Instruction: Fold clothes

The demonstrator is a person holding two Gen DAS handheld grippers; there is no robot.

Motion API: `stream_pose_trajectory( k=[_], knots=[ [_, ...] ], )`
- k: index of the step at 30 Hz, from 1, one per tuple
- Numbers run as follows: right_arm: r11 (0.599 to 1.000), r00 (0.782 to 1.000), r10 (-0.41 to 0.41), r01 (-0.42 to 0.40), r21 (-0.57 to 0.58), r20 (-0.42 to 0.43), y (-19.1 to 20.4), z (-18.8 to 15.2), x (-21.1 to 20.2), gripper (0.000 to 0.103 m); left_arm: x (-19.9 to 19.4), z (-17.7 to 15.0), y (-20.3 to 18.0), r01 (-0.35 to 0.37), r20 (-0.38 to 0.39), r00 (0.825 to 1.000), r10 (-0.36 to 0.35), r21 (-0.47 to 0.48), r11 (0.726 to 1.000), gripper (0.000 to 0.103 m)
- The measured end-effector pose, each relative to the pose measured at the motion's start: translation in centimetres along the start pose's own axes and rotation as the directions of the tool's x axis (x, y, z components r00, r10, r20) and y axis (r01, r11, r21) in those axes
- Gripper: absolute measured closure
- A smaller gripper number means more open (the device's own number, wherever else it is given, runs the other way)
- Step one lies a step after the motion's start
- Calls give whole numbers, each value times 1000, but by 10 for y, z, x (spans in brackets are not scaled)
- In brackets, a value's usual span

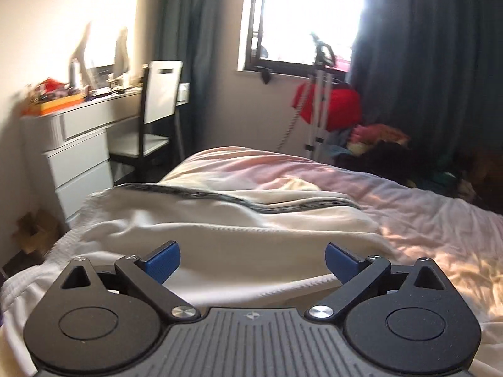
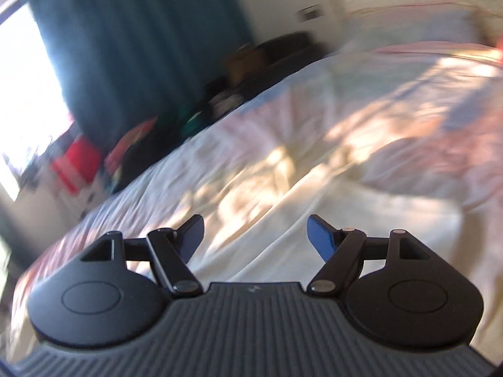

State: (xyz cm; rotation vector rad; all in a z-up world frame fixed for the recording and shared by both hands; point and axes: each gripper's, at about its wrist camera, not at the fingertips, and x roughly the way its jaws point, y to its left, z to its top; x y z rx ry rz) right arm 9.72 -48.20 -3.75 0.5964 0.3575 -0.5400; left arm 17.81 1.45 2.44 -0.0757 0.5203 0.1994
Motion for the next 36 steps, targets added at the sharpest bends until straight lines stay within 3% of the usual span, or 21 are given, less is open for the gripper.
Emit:
stream_pose_trajectory(
  k=[2, 4, 7, 10, 13, 17, 18, 20, 21, 23, 25, 27, 30, 36],
  knots=[
    [1000, 1000, 22, -22, -17, -16, 10, -7, 7, 29, 33, 3, -48, 29, -10, 1000, -29, 85, 996, 2],
    [998, 998, 44, -45, -34, -32, 20, -13, 14, 28, 62, 1, -93, 7, -10, 1000, -5, 194, 981, 2],
    [995, 995, 76, -80, -58, -58, 34, -23, 24, 28, 110, -7, -138, -52, -30, 997, 65, 335, 941, 2],
    [990, 990, 104, -112, -86, -95, 48, -37, 40, 28, 161, -14, -176, -99, -51, 989, 138, 462, 881, 1],
    [986, 987, 113, -125, -109, -115, 59, -49, 55, 28, 203, -20, -184, -99, -112, 976, 185, 528, 843, 2],
    [980, 985, 121, -138, -145, -122, 71, -60, 71, 28, 228, -30, -177, -75, -138, 974, 178, 548, 833, 11],
    [978, 985, 123, -141, -154, -121, 74, -63, 74, 28, 228, -29, -172, -71, -138, 976, 169, 535, 842, 15],
    [976, 985, 124, -143, -165, -121, 78, -66, 77, 28, 214, -14, -147, -68, -125, 983, 137, 443, 894, 40],
    [977, 985, 122, -141, -163, -124, 78, -66, 77, 28, 207, -6, -134, -66, -118, 986, 122, 395, 916, 46],
    [978, 985, 118, -137, -157, -128, 78, -65, 76, 28, 192, 9, -109, -58, -100, 991, 92, 297, 953, 67],
    [979, 985, 114, -133, -152, -132, 78, -64, 75, 28, 178, 25, -84, -47, -80, 995, 64, 195, 980, 79],
    [981, 985, 110, -129, -147, -136, 78, -64, 74, 28, 162, 40, -55, -44, -52, 997, 49, 91, 995, 81],
    [983, 984, 104, -124, -139, -142, 78, -63, 72, 28, 140, 54, 10, -114, -20, 993, 113, -17, 993, 82],
    [957, 962, 204, -235, -171, -181, 93, -70, 59, 28, 130, 26, 93, -118, -132, 985, 108, -73, 990, 80]
  ],
)
